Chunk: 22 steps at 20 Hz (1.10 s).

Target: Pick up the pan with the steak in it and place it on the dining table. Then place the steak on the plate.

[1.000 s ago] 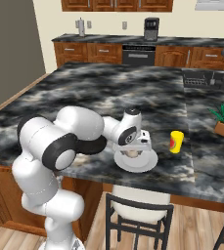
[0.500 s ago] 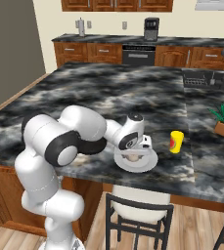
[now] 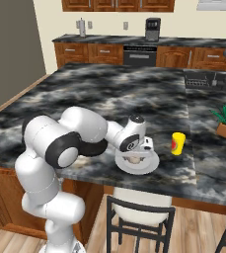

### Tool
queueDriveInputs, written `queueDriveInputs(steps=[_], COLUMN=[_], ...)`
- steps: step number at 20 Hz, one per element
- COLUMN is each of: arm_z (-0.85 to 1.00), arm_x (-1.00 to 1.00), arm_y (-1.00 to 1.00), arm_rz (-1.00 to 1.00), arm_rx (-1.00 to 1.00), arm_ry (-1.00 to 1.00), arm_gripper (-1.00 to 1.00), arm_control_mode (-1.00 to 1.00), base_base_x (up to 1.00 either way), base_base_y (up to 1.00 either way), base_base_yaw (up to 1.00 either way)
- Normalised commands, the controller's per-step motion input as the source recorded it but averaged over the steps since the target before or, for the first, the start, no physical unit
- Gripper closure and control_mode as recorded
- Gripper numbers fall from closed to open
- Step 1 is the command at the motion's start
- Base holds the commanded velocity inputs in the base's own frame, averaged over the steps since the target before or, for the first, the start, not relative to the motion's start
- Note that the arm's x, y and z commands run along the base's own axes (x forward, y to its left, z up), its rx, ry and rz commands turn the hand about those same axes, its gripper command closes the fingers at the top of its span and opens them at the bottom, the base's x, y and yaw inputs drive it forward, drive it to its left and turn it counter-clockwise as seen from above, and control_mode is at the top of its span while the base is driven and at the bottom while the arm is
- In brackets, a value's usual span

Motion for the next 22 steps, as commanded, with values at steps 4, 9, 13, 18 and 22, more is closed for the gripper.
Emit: queueDriveInputs(steps=[4, 9, 13, 18, 22], arm_z=[0.24, 0.32, 0.46, 0.47, 0.40], arm_x=[0.13, 0.11, 0.03, -0.46, -0.81], arm_y=[0.00, 0.00, 0.00, -0.01, 0.01], arm_rz=[0.00, -0.01, -0.02, 0.00, 0.00], arm_rx=[0.03, 0.02, 0.04, 0.01, 0.00], arm_ry=[0.00, 0.00, 0.01, -0.03, -0.28], arm_gripper=[-1.00, -1.00, -1.00, -1.00, -1.00], arm_control_mode=[-1.00, -1.00, -1.00, -1.00, -1.00], base_base_x=[0.00, 0.00, 0.00, 0.00, 0.00], base_base_y=[0.00, 0.00, 0.00, 0.00, 0.00], base_base_yaw=[0.00, 0.00, 0.00, 0.00, 0.00])
